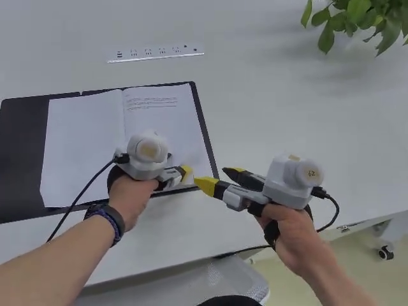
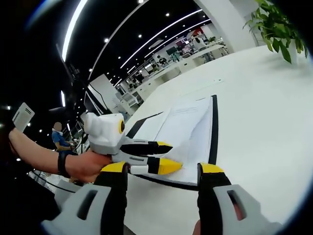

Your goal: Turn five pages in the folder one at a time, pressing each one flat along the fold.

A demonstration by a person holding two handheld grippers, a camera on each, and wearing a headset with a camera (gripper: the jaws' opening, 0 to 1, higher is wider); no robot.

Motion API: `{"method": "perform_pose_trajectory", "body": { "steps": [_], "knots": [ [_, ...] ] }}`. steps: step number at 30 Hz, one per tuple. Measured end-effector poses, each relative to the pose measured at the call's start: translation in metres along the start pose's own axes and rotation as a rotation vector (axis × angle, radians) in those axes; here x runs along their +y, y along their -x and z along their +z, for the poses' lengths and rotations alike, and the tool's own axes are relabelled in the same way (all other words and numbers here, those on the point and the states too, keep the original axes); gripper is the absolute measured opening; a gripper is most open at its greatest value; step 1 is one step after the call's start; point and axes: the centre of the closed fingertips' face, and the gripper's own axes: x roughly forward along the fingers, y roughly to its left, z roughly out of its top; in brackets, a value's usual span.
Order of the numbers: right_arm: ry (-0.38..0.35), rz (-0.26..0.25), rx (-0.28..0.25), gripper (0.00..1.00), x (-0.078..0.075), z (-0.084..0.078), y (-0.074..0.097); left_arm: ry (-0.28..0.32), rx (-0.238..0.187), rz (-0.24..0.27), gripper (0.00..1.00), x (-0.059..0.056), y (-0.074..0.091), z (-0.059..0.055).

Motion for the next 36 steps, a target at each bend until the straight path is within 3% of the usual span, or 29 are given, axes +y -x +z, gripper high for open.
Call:
{"method": "perform_pose_trajectory", "body": {
  "steps": [8, 15, 21, 36],
  "knots": [
    [-0.025, 0.025, 0.010, 0.55, -0.013, 0.010, -0.038, 0.007, 0.003, -0.007, 0.37, -0.002, 0.004, -0.002],
    [-0.090, 0.014, 0.007, 0.55, -0.027, 0.009, -0.054, 0.010, 0.007, -0.011, 0.36, 0.000, 0.005, -0.005],
    [-0.135, 0.036, -0.007, 0.51, -0.029, 0.008, -0.059, 0.010, 0.010, -0.020, 0.39, -0.002, 0.006, -0.009],
    [-0.201, 0.035, -0.043, 0.45, -0.033, 0.001, -0.051, 0.006, 0.026, -0.042, 0.48, -0.010, 0.014, -0.015]
  ]
}}
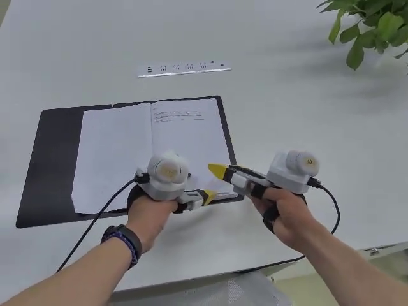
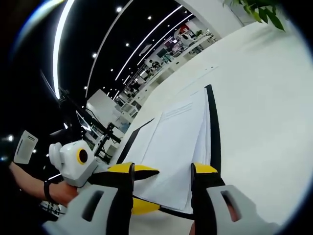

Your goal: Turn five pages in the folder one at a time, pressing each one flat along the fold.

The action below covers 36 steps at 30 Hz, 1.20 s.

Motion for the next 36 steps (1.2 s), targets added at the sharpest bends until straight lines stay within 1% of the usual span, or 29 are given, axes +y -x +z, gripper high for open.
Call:
{"method": "perform_pose_trajectory", "body": {
  "steps": [4, 6, 10, 12, 13, 14, 16, 19, 23, 26, 29, 34, 36],
  "knots": [
    [-0.012, -0.002, -0.023, 0.38, 0.001, 0.000, 0.004, 0.003, -0.012, 0.006, 0.50, 0.000, 0.008, 0.002],
    [-0.001, -0.022, -0.031, 0.34, -0.002, -0.001, 0.006, -0.010, -0.008, 0.012, 0.51, 0.001, 0.012, 0.001],
    [0.001, -0.027, -0.023, 0.30, -0.001, -0.006, 0.007, -0.024, -0.021, 0.021, 0.52, 0.002, 0.024, 0.003],
    [0.006, -0.036, -0.032, 0.26, -0.001, -0.007, 0.009, -0.027, -0.027, 0.027, 0.52, 0.005, 0.030, 0.004],
    [0.004, -0.040, -0.038, 0.23, -0.001, -0.006, 0.009, -0.022, -0.030, 0.034, 0.52, 0.007, 0.033, 0.004],
    [-0.026, -0.058, -0.054, 0.17, -0.005, -0.004, 0.009, -0.016, -0.033, 0.040, 0.53, 0.008, 0.036, 0.004],
    [-0.058, -0.051, -0.082, 0.09, -0.004, -0.001, 0.011, -0.009, -0.045, 0.057, 0.53, 0.011, 0.042, 0.004],
    [-0.054, -0.044, -0.080, 0.04, -0.001, 0.000, 0.011, -0.007, -0.053, 0.071, 0.53, 0.013, 0.051, 0.002],
    [-0.046, -0.041, -0.093, 0.00, 0.005, 0.005, 0.012, -0.008, -0.062, 0.086, 0.54, 0.017, 0.061, 0.000],
    [-0.041, -0.042, -0.098, 0.00, 0.008, 0.007, 0.012, -0.003, -0.072, 0.097, 0.54, 0.020, 0.069, 0.001],
    [-0.041, -0.046, -0.101, 0.00, 0.009, 0.007, 0.012, 0.004, -0.092, 0.108, 0.55, 0.022, 0.078, 0.002],
    [-0.046, -0.058, -0.109, 0.00, 0.011, 0.006, 0.013, -0.005, -0.105, 0.111, 0.55, 0.024, 0.089, 0.003],
    [-0.038, -0.066, -0.109, 0.00, 0.011, 0.005, 0.013, -0.004, -0.108, 0.104, 0.55, 0.023, 0.091, 0.001]
  ]
}}
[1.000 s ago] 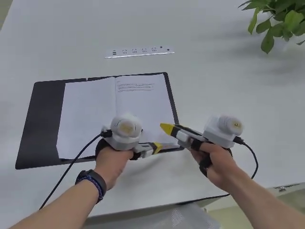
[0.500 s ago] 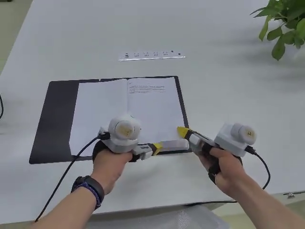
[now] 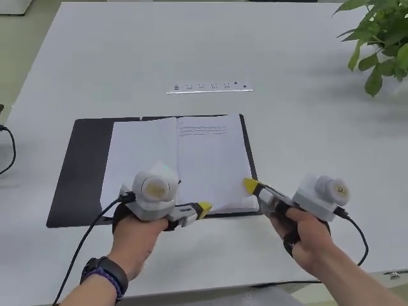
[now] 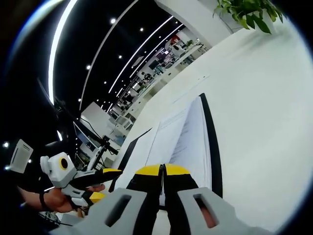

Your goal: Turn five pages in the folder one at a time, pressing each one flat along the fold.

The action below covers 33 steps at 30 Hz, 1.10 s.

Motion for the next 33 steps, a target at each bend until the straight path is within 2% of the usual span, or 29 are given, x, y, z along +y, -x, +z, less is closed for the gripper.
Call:
{"method": "perform_pose_trajectory", "body": {
  "steps": [3, 7, 12, 17, 25, 33],
  "knots": [
    [-0.018, -0.008, -0.011, 0.00, 0.000, 0.001, 0.000, -0.014, 0.015, -0.003, 0.55, 0.001, 0.002, -0.006],
    [-0.012, -0.008, -0.013, 0.00, 0.004, 0.002, -0.001, -0.008, 0.007, 0.002, 0.55, 0.006, 0.008, -0.004],
    [0.002, -0.011, -0.018, 0.00, 0.010, 0.004, -0.003, -0.008, -0.004, 0.012, 0.56, 0.012, 0.021, -0.003],
    [0.004, -0.002, -0.034, 0.00, 0.018, 0.009, -0.006, 0.003, -0.002, 0.023, 0.58, 0.019, 0.035, -0.008],
    [0.020, 0.029, -0.040, 0.00, 0.042, 0.009, -0.015, 0.018, -0.020, 0.056, 0.58, 0.034, 0.060, -0.008],
    [0.032, 0.049, -0.046, 0.00, 0.061, 0.009, -0.022, 0.033, -0.037, 0.078, 0.59, 0.038, 0.077, -0.010]
  ]
}}
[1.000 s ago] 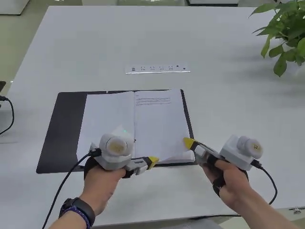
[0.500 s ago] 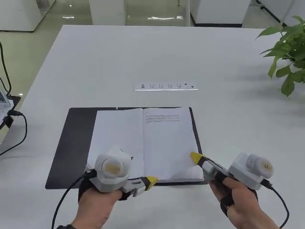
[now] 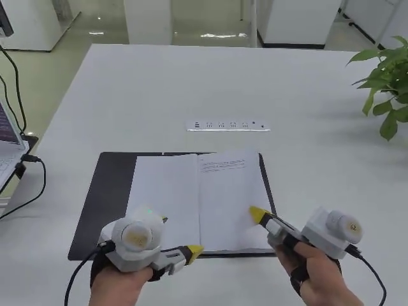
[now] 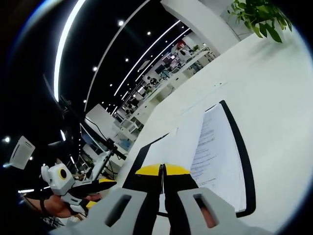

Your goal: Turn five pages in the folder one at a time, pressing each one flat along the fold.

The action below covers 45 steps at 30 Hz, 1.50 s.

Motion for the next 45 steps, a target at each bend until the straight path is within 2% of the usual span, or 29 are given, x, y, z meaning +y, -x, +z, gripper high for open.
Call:
{"method": "perform_pose_trajectory", "body": {
  "steps": [9, 12, 15, 18, 26, 28, 32, 35, 42, 45],
  "knots": [
    [0.012, 0.028, 0.011, 0.00, 0.020, -0.005, -0.014, -0.003, -0.011, 0.003, 0.62, 0.004, 0.014, -0.004],
    [0.016, 0.040, 0.019, 0.00, 0.027, -0.008, -0.020, -0.001, -0.016, 0.018, 0.62, 0.012, 0.020, -0.005],
    [0.026, 0.053, 0.026, 0.00, 0.036, -0.011, -0.026, 0.047, -0.055, 0.023, 0.63, 0.018, 0.027, 0.001],
    [0.031, 0.067, 0.030, 0.00, 0.047, -0.013, -0.032, 0.048, -0.058, 0.023, 0.63, 0.022, 0.032, -0.002],
    [0.060, 0.109, 0.065, 0.00, 0.071, -0.019, -0.049, 0.064, -0.077, 0.069, 0.65, 0.038, 0.048, -0.007],
    [0.068, 0.119, 0.078, 0.00, 0.076, -0.022, -0.053, 0.112, -0.102, 0.075, 0.66, 0.041, 0.053, -0.006],
    [0.083, 0.134, 0.106, 0.00, 0.084, -0.030, -0.059, 0.100, -0.108, 0.101, 0.66, 0.049, 0.063, -0.007],
    [0.088, 0.143, 0.121, 0.00, 0.087, -0.034, -0.063, 0.119, -0.124, 0.127, 0.66, 0.059, 0.071, -0.008],
    [0.100, 0.179, 0.153, 0.00, 0.105, -0.046, -0.073, 0.105, -0.118, 0.159, 0.66, 0.073, 0.086, -0.016],
    [0.110, 0.202, 0.175, 0.00, 0.114, -0.054, -0.079, 0.090, -0.098, 0.160, 0.66, 0.078, 0.090, -0.022]
  ]
}}
